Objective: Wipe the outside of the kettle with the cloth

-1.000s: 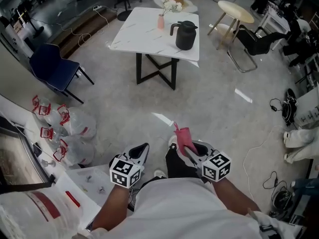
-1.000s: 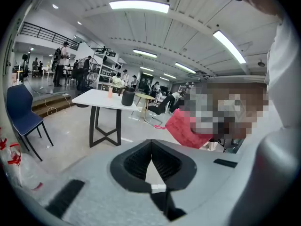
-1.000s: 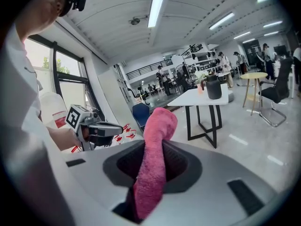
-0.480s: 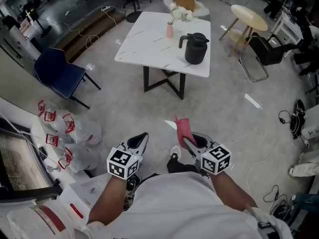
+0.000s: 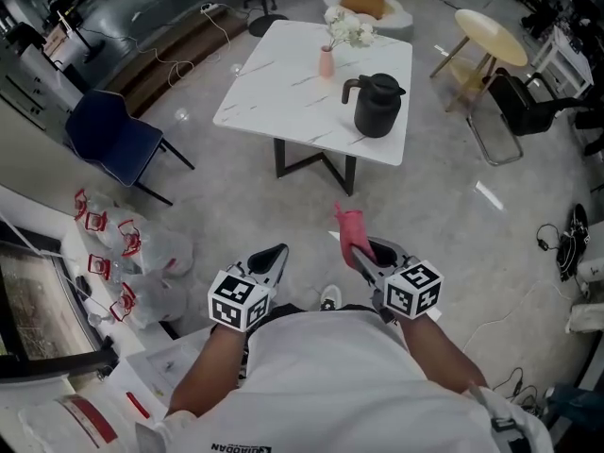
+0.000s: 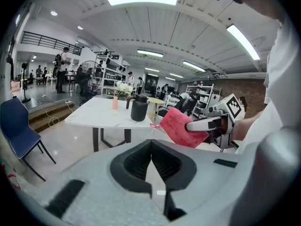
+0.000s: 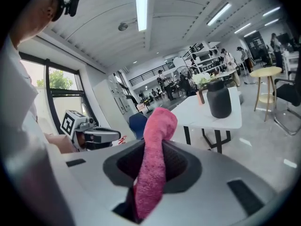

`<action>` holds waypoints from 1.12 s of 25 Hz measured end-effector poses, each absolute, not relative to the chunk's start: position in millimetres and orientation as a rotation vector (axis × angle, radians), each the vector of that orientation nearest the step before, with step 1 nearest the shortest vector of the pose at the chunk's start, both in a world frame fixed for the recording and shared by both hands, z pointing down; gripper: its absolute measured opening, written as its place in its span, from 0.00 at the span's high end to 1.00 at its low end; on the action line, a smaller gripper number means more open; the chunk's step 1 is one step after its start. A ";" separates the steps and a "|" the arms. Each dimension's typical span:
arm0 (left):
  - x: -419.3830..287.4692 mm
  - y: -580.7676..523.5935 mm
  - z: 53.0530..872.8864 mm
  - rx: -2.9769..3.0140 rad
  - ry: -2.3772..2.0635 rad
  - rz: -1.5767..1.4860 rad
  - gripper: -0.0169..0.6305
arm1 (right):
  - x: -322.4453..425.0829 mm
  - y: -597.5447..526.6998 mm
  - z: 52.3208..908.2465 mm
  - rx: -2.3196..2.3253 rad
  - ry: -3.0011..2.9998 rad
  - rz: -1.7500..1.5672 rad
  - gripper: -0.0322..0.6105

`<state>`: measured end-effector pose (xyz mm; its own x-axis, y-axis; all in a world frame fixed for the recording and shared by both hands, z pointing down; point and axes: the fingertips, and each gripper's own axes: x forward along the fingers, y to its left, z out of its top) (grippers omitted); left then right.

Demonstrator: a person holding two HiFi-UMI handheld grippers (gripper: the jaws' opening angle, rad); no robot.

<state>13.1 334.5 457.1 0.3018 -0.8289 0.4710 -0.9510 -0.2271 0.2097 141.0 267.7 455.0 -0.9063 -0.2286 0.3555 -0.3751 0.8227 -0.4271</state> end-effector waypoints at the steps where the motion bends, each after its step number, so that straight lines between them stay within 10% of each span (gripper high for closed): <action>1: 14.3 328.4 457.0 2.120 -1.580 0.359 0.97 | 141.4 261.7 456.7 0.462 -2.712 0.732 0.80; 28: -71.3 126.0 459.3 2.294 -1.419 0.416 0.97 | 59.3 95.6 470.6 0.647 -2.649 0.765 0.80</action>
<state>-71.3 126.0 459.3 0.4373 -0.7764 0.4537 -0.8986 -0.3979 0.1852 59.3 95.6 470.6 -0.8507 -0.3348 0.4053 -0.4993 0.7557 -0.4238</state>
